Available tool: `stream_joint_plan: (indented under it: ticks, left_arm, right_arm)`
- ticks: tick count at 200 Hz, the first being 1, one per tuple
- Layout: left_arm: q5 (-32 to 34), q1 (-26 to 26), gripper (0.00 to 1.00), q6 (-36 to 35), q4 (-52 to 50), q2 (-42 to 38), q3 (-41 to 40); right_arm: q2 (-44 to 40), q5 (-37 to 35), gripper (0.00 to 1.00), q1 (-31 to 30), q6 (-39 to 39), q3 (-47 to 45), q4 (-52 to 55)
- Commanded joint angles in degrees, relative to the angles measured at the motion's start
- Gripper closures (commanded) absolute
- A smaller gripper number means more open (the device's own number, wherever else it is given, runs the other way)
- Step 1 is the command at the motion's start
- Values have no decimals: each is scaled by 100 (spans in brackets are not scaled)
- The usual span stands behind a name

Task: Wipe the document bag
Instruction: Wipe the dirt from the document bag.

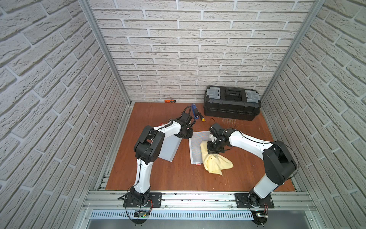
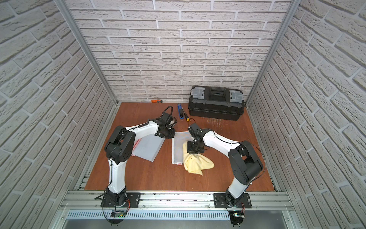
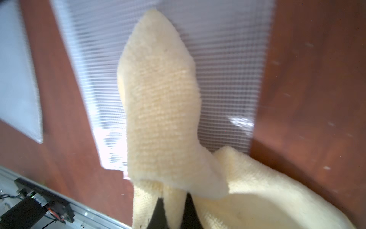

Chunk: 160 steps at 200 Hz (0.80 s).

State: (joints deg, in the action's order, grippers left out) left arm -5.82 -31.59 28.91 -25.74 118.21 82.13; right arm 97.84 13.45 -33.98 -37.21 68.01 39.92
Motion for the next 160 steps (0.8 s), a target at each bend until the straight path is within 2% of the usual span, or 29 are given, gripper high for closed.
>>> stream_joint_plan:
  ticks: [1, 41, 86, 115, 160]
  left_arm:
    - [147, 13, 100, -35, -333, 250, -153]
    - [111, 13, 100, -11, -322, 257, -162]
    - [162, 11, 100, -47, -349, 227, -199]
    - [173, 13, 100, -78, -362, 244, -223]
    - [207, 12, 100, -113, -362, 228, -258]
  right_arm:
    - [368, 176, 97, -363, -169, 364, -81]
    - [1142, 313, 97, -513, -272, 249, -351]
    - [837, 44, 97, -385, -399, -465, -459]
    - [187, -72, 97, 126, -389, -1126, -468]
    - [-665, -29, 97, 1454, 25, -1943, -241]
